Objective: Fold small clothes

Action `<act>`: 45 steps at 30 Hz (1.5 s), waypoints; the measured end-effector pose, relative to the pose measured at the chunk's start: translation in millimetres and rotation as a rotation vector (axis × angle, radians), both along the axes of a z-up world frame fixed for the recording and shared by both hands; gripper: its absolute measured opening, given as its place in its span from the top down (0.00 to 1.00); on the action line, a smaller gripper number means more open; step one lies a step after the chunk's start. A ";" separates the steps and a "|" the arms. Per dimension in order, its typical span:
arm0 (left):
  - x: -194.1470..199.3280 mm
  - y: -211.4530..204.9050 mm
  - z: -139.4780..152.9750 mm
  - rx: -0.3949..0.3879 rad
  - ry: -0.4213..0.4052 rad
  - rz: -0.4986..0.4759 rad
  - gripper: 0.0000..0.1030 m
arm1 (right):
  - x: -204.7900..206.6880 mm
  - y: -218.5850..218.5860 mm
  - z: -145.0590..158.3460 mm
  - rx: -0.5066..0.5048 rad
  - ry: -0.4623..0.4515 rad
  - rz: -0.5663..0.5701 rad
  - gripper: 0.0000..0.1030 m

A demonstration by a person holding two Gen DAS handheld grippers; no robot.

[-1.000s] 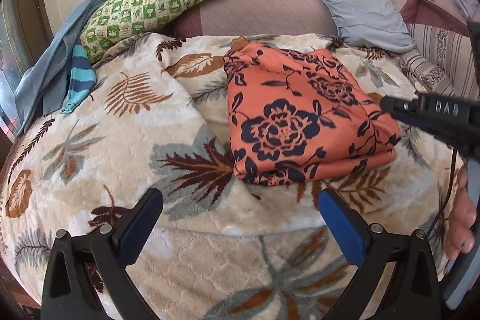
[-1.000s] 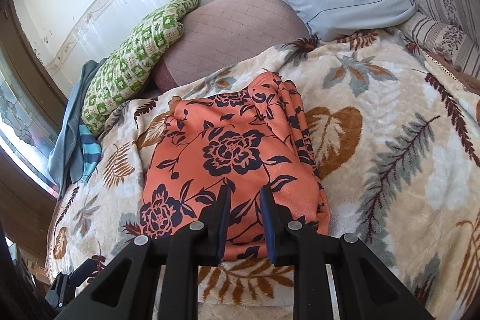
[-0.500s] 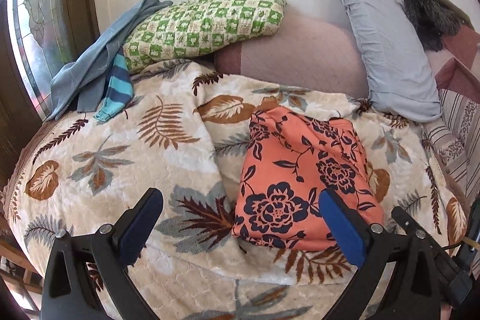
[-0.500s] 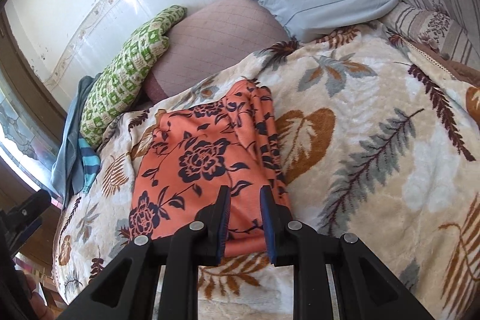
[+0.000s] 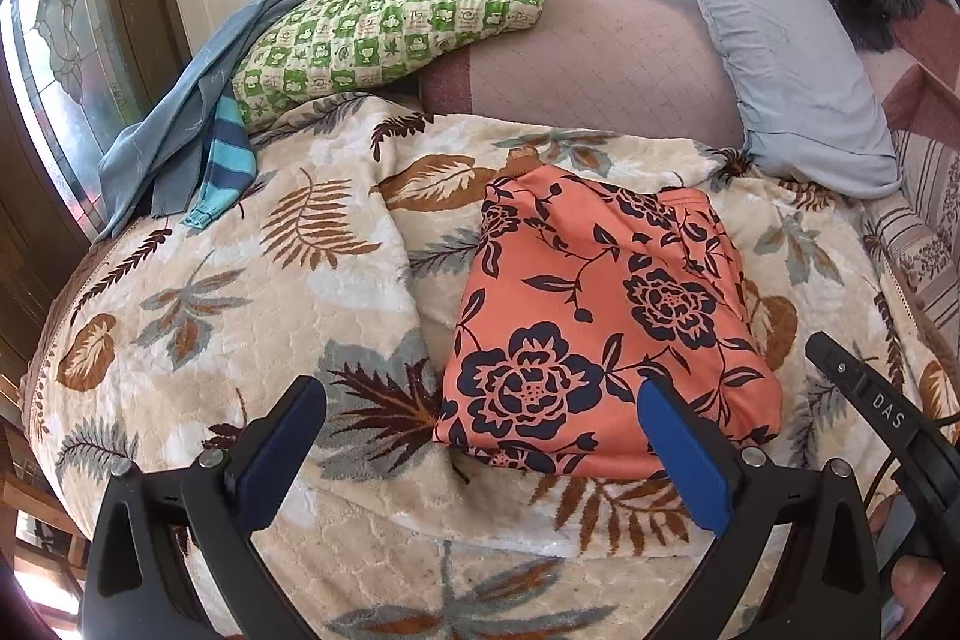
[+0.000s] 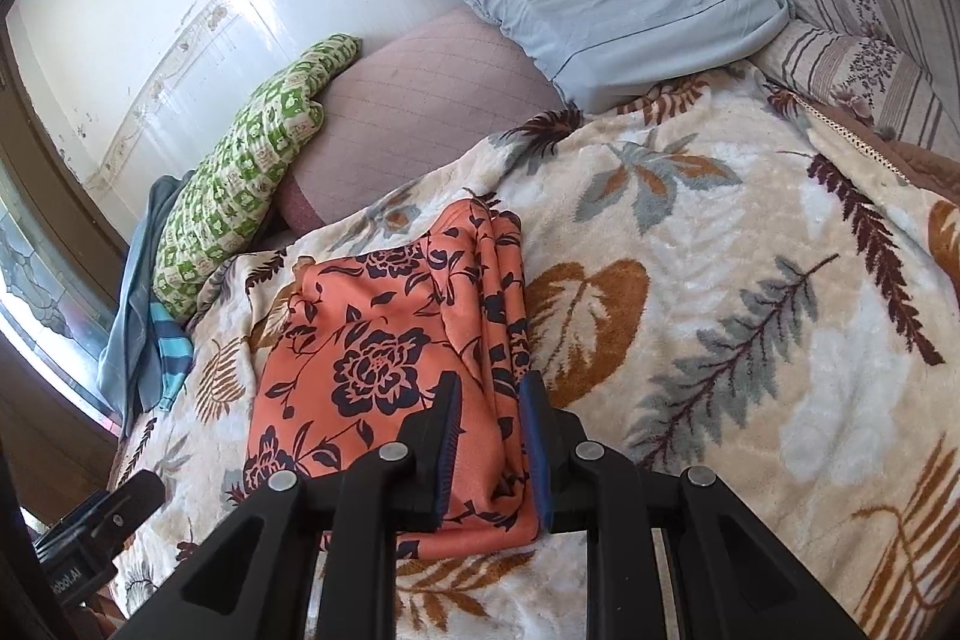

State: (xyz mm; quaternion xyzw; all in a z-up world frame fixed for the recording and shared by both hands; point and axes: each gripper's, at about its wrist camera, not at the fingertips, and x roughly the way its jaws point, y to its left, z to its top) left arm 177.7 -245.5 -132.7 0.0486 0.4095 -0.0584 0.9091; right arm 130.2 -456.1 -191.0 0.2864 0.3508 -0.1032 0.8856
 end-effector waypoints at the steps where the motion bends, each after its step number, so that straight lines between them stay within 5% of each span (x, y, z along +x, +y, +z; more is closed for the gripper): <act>1: 0.7 -1.3 0.9 0.009 -0.006 -0.003 0.00 | 3.9 -0.2 -1.2 0.010 0.002 0.002 0.78; 15: 8.8 -7.8 -3.0 0.034 -0.025 -0.009 0.00 | 18.9 -4.0 -4.6 0.032 0.009 0.005 0.78; 31: 2.8 33.3 3.9 0.001 -0.069 -0.002 0.00 | 18.6 24.1 5.7 -0.095 0.029 0.031 0.78; 45: 6.4 58.5 19.2 0.147 -0.271 -0.099 0.00 | 32.9 52.6 5.3 -0.186 0.060 0.023 0.78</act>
